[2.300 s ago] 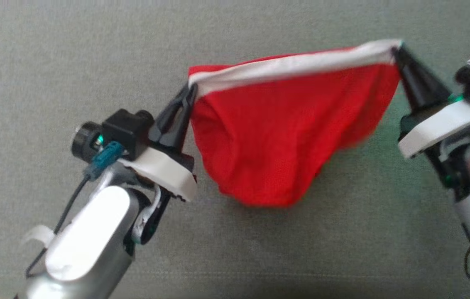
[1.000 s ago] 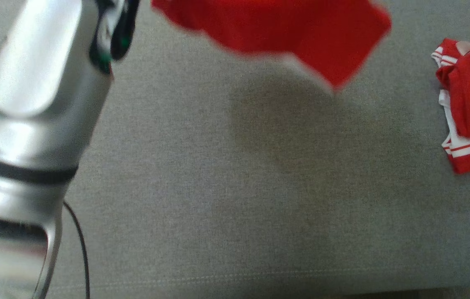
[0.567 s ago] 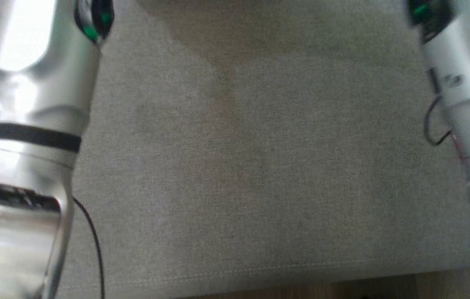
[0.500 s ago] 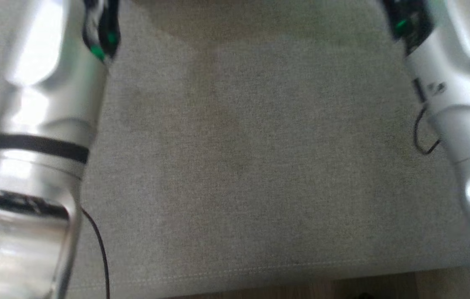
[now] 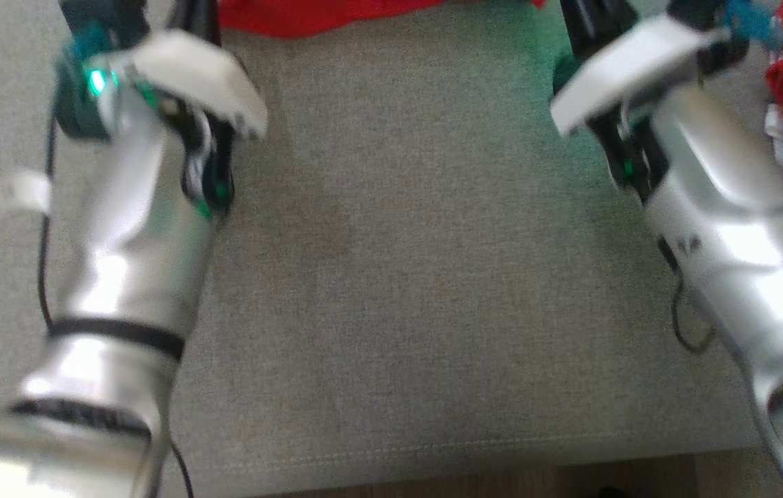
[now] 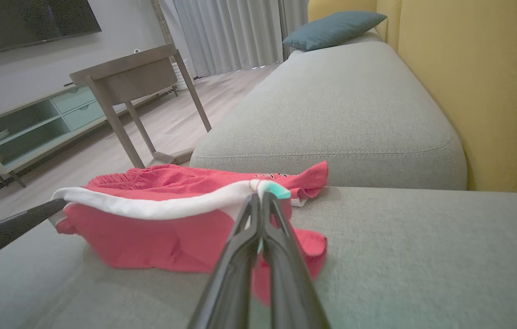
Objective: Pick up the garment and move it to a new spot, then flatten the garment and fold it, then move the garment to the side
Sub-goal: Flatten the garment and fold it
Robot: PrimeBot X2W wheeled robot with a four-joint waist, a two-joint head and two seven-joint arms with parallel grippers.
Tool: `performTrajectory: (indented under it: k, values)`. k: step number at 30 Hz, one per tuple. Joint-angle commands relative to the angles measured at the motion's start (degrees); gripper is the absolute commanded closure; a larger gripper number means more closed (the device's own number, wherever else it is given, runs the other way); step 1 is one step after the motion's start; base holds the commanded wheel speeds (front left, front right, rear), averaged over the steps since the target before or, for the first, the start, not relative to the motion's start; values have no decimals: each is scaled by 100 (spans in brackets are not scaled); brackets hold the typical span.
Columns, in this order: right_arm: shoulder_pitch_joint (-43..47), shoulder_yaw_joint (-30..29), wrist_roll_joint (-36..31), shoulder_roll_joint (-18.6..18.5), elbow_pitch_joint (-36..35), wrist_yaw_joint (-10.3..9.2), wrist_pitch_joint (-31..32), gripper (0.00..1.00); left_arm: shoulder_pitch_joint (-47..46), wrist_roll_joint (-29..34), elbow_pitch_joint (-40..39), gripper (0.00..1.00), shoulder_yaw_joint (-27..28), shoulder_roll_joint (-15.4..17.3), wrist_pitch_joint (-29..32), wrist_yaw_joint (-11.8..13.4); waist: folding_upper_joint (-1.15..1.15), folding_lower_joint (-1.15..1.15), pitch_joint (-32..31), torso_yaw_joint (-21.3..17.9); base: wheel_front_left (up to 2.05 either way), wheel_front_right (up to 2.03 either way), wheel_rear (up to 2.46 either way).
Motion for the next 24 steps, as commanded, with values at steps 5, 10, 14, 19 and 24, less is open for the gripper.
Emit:
performTrajectory:
  k: [5,10,14,19,24]
  values:
    - [1401,-161,-161,-582,-1176,37,-61,100,1353,254,-988,100,55,142,-30,-65,0,0,-487,-10,0,0,0]
    - [2489,-428,-366,-891,-1922,37,-62,100,2310,542,-1645,100,-85,177,-30,-123,0,0,-811,-6,0,0,0]
    - [3610,-956,-545,-1013,-2710,37,71,100,3260,687,-2375,100,-159,289,-30,-87,0,0,-1137,5,0,0,0]
    - [5042,-1810,-932,-894,-3962,37,718,100,4338,683,-3471,100,-215,449,142,130,0,0,-1442,37,0,0,0]
    - [6197,-2491,-1400,-598,-5365,37,1658,100,5294,687,-4901,100,-245,665,802,503,0,0,-1622,43,0,0,0]
